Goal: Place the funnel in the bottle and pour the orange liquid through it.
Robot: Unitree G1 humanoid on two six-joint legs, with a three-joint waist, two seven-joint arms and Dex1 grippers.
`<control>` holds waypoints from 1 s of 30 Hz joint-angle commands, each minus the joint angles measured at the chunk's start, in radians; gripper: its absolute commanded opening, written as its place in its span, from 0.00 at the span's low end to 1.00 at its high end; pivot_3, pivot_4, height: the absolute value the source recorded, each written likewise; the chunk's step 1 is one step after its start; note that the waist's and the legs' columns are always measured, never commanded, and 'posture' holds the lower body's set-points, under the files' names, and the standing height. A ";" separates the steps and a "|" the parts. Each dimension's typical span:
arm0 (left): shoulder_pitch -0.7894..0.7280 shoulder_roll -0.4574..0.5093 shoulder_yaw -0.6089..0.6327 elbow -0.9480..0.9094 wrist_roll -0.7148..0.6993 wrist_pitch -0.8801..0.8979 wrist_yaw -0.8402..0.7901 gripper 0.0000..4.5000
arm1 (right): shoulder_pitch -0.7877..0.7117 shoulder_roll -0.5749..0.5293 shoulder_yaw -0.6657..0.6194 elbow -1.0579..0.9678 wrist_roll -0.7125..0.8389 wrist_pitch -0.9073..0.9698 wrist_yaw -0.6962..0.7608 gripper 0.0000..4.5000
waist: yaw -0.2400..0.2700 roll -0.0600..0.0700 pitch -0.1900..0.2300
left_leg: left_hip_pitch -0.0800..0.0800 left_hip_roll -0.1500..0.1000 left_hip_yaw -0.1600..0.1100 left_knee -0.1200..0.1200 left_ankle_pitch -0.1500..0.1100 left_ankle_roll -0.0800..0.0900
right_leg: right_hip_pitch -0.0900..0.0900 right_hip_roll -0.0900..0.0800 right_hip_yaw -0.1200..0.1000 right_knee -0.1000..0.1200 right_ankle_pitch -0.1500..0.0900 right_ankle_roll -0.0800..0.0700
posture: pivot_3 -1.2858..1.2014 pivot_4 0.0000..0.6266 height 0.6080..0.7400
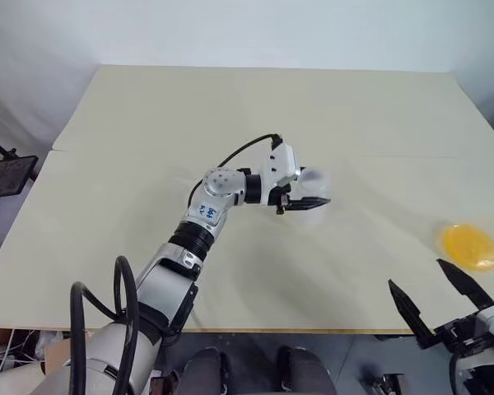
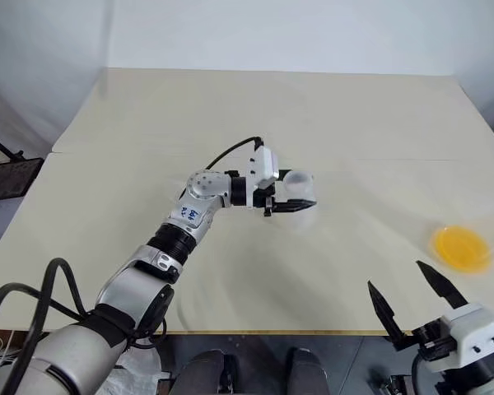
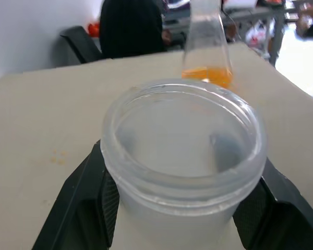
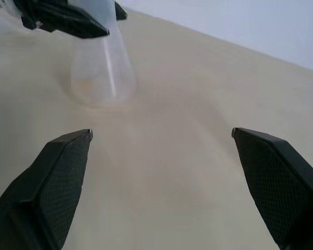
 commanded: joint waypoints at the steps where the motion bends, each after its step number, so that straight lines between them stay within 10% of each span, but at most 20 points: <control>1: -0.066 -0.033 0.022 0.025 0.014 -0.026 0.020 0.53 | 0.016 0.028 0.000 -0.034 0.017 -0.051 -0.029 1.00 | 0.001 0.000 0.000 | 0.000 0.000 0.000 0.001 0.000 0.000 | 0.000 0.000 0.000 0.000 0.000 0.000 | 0.52 0.24 1.00; 4: -0.103 -0.050 0.041 0.061 0.010 -0.012 0.010 0.53 | 0.019 0.036 0.022 -0.028 0.015 -0.062 -0.030 1.00 | -0.001 0.000 0.000 | 0.000 0.000 -0.001 0.001 0.000 0.001 | 0.000 0.000 0.000 0.000 0.000 0.000 | 0.52 0.24 1.00; 10: -0.114 -0.050 0.092 0.067 -0.026 0.048 -0.048 0.98 | -0.016 -0.004 0.032 -0.011 0.017 -0.056 -0.027 1.00 | -0.002 0.000 0.000 | 0.000 0.000 -0.001 0.001 0.000 0.001 | 0.000 0.000 0.000 0.002 0.000 0.000 | 0.52 0.24 1.00; 30: 0.106 0.018 0.247 -0.148 -0.144 0.168 -0.030 0.98 | -0.158 -0.142 0.049 0.083 0.061 0.000 0.008 1.00 | -0.003 0.000 0.000 | 0.000 0.000 -0.004 0.003 0.000 0.002 | -0.001 -0.002 -0.001 0.009 0.000 0.000 | 0.52 0.24 1.00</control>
